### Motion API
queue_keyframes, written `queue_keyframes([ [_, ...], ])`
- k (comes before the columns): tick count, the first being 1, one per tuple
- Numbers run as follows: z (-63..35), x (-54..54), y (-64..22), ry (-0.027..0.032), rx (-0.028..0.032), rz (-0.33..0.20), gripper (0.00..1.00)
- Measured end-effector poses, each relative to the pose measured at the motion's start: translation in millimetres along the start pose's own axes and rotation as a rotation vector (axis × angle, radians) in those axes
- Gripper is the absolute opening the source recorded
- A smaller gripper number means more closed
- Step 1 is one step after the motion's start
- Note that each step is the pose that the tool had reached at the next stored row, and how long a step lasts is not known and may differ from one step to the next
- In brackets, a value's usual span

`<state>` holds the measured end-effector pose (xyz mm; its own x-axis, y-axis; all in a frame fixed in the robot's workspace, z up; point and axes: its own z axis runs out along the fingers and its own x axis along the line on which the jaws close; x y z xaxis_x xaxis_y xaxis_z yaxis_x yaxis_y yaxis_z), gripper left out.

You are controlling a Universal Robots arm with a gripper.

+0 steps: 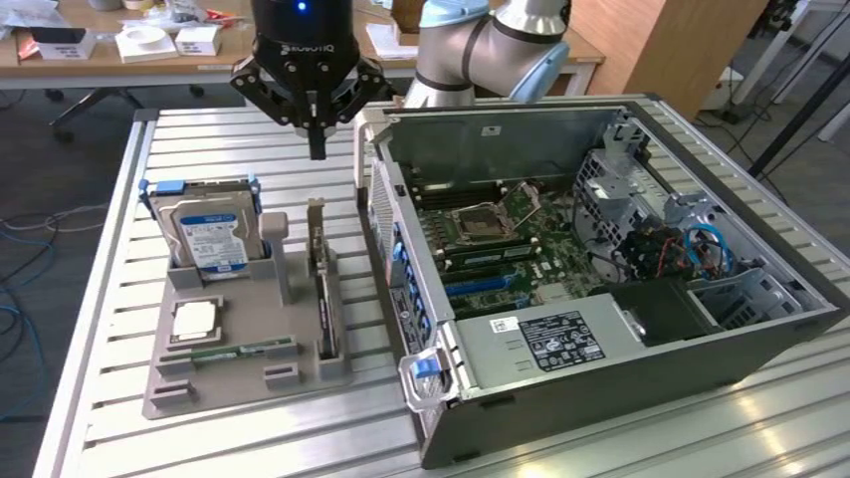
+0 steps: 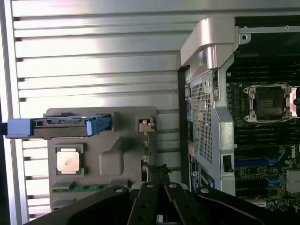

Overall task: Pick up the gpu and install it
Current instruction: 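Reach for the gpu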

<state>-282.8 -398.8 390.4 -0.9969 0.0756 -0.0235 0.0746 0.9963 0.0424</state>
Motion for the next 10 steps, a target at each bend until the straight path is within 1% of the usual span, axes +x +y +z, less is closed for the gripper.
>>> queue_keyframes([
  [7, -0.1, 0.4, -0.3, 0.0001, 0.0001, 0.0, 0.1],
  [10, -0.2, 2.6, -2.8, 0.0001, 0.0001, 0.0, 0.1],
])
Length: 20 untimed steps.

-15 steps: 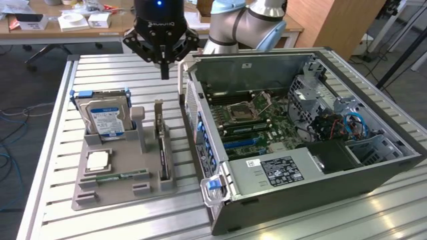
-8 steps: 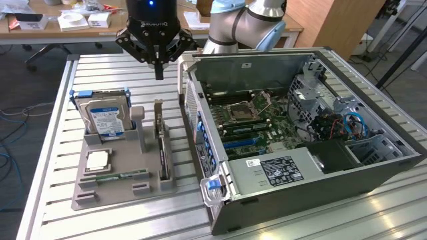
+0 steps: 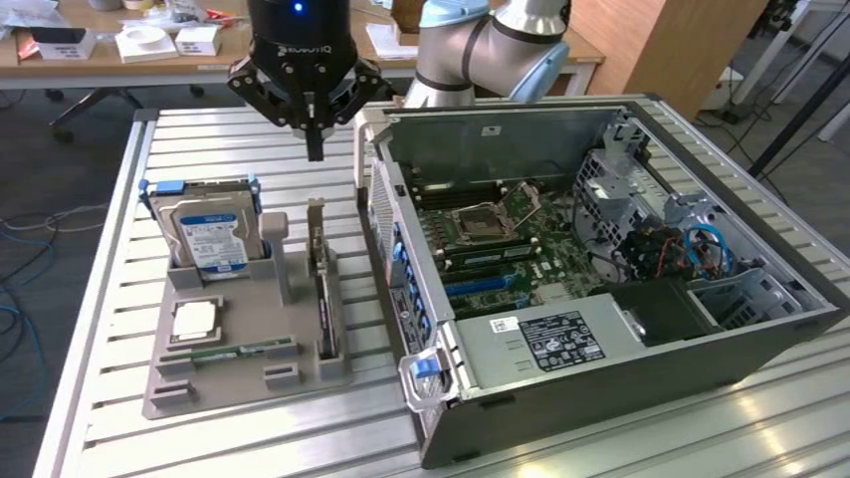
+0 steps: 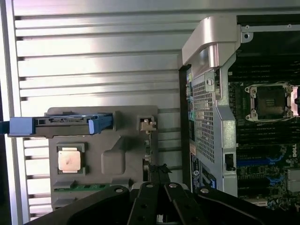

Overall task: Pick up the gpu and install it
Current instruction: 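Reach for the gpu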

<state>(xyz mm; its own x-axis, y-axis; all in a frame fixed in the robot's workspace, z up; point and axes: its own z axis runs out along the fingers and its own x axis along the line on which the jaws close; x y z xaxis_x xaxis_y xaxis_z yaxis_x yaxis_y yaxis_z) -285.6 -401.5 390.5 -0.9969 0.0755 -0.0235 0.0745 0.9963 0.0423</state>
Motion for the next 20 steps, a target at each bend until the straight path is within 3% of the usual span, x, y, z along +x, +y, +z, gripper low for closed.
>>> queue_keyframes([
  [20, -1.7, 5.7, -37.4, -0.0001, 0.0002, 0.0, 0.1],
])
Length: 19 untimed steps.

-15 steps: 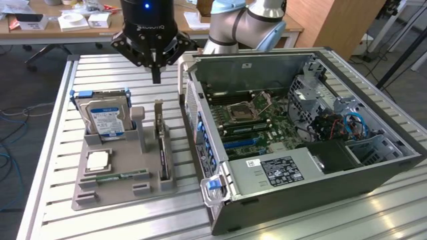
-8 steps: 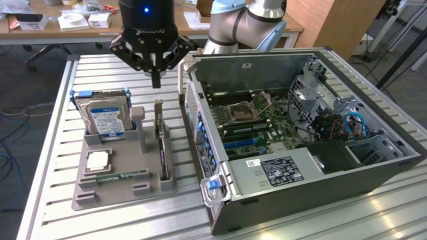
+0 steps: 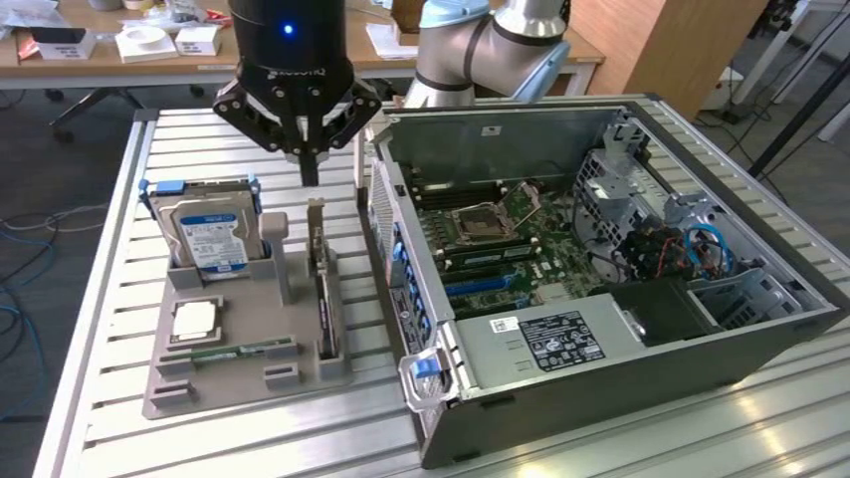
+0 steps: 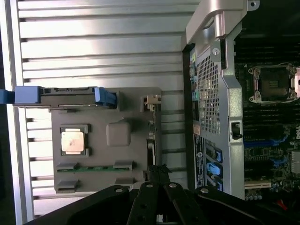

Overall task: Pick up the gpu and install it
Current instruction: 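Reach for the gpu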

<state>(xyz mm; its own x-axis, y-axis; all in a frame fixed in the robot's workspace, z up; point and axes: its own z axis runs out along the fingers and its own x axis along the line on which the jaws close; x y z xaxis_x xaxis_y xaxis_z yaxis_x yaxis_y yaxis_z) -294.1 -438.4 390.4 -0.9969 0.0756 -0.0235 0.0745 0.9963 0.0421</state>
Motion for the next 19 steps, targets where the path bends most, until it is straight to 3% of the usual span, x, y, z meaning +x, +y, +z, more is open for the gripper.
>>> queue_keyframes([
  [12, -0.1, 1.7, -19.6, 0.0, 0.0001, 0.0, 0.1],
  [19, 0.3, 2.4, -22.3, 0.0, 0.0, 0.0, 0.1],
])
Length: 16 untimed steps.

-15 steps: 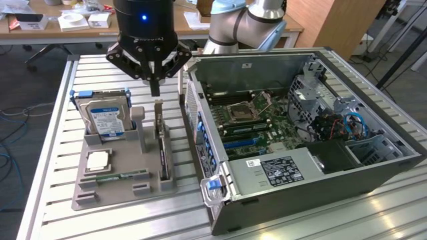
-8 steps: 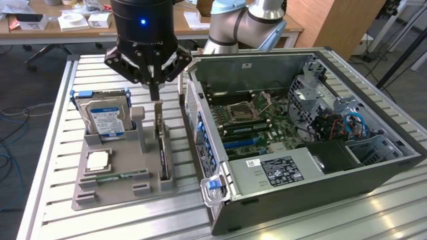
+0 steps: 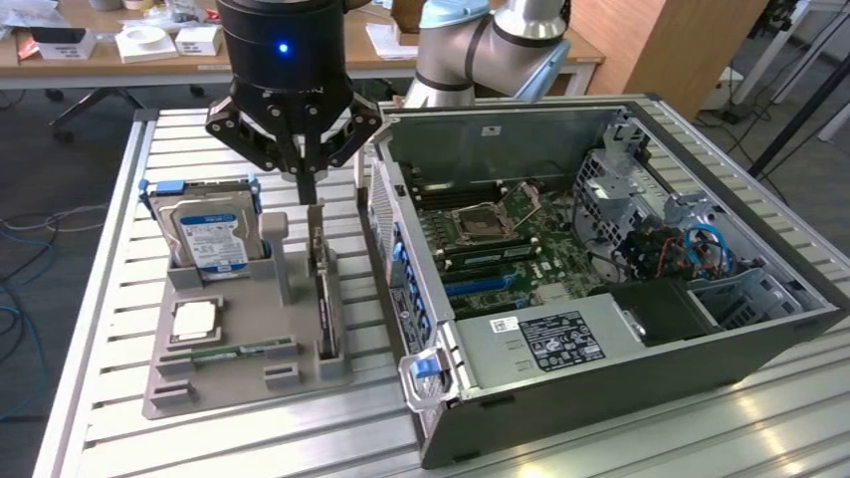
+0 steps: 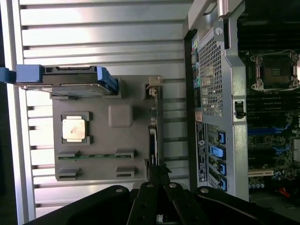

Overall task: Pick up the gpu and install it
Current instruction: 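Pick up the gpu and move the gpu toward the slot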

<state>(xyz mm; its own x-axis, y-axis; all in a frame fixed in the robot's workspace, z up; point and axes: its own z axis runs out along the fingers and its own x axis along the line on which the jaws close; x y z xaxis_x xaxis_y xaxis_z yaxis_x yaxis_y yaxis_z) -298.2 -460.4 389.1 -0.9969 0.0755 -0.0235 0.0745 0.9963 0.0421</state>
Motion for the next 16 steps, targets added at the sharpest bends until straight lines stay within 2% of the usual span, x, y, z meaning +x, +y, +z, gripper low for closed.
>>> queue_keyframes([
  [12, 0.0, 0.0, 0.0, 0.0, 0.0, 0.0, 0.11],
  [14, 0.0, 0.0, 0.0, 0.0, 0.0, 0.0, 0.23],
  [15, 0.0, 0.0, 0.0, 0.0, 0.0, 0.0, 0.23],
  [16, 0.0, 0.0, 0.0, 0.0, 0.0, 0.0, 0.29],
])
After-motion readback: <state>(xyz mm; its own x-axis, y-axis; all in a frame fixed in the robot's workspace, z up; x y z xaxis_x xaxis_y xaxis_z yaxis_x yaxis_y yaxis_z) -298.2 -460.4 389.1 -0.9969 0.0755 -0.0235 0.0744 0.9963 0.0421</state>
